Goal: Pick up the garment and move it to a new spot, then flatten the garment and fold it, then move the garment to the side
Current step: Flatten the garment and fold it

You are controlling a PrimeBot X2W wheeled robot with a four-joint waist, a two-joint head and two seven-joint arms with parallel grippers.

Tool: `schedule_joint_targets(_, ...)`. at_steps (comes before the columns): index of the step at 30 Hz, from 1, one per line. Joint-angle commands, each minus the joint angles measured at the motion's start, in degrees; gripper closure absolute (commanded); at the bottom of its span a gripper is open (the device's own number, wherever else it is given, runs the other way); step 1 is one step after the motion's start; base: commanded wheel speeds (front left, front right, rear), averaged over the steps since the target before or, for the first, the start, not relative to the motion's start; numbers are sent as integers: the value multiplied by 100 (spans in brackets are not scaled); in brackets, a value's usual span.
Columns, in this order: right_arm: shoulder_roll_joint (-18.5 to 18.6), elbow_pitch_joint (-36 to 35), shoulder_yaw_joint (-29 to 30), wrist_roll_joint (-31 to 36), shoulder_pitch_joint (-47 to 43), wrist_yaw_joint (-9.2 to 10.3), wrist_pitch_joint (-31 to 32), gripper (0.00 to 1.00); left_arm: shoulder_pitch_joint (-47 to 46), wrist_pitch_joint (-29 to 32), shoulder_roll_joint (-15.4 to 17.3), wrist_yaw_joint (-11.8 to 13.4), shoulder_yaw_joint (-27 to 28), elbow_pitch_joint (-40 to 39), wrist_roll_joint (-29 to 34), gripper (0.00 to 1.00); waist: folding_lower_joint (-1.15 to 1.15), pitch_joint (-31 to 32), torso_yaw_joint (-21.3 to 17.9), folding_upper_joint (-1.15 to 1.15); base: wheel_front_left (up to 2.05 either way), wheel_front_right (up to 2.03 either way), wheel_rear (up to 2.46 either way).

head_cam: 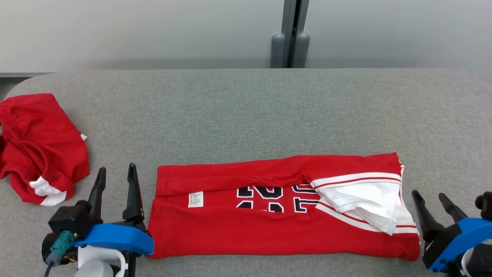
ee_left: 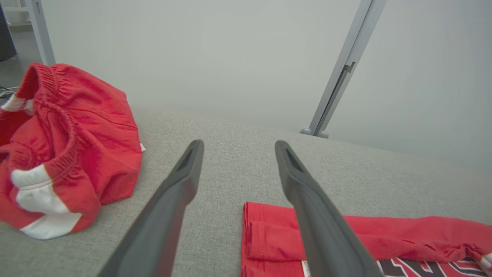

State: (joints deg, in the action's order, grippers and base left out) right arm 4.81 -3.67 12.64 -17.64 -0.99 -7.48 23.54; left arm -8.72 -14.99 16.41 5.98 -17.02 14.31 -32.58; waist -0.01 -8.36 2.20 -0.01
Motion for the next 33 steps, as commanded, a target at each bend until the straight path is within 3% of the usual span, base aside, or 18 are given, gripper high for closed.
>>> schedule_joint_targets(1,-47,108,30,69,132,-3,-61,0,37,-23,-29,-44,66,-25,80,0,1,11,-6,1,0,0,0)
schedule_joint_targets(5,-154,688,112,257,482,-3,-333,0,167,-24,-121,-171,274,32,341,0,1,9,-2,1,0,0,0)
schedule_joint_targets(6,-182,1320,159,390,816,-3,-621,0,173,-24,-190,-270,446,98,486,0,1,-52,31,1,0,0,0)
schedule_joint_targets(12,-185,2294,199,396,1249,-3,-797,0,75,-25,-281,-431,596,204,676,0,1,-123,84,1,0,0,0)
schedule_joint_targets(27,-235,3735,-155,792,1774,-9,-264,0,20,-25,-469,-664,809,370,855,0,1,-212,134,1,0,0,0)
schedule_joint_targets(28,-245,3774,-203,785,1788,-11,-231,25,21,-25,-476,-677,822,380,868,0,1,-215,132,1,0,0,0)
schedule_joint_targets(29,-253,3801,-231,780,1792,-12,-220,67,22,-25,-485,-683,828,396,883,0,1,-219,128,1,0,0,0)
schedule_joint_targets(30,-254,3808,-254,791,1791,-12,-220,100,18,-25,-492,-695,831,407,892,0,1,-221,126,1,0,0,0)
schedule_joint_targets(33,-235,3695,-172,867,1775,-7,-330,100,-3,-25,-492,-725,845,449,907,0,1,-220,114,1,0,0,0)
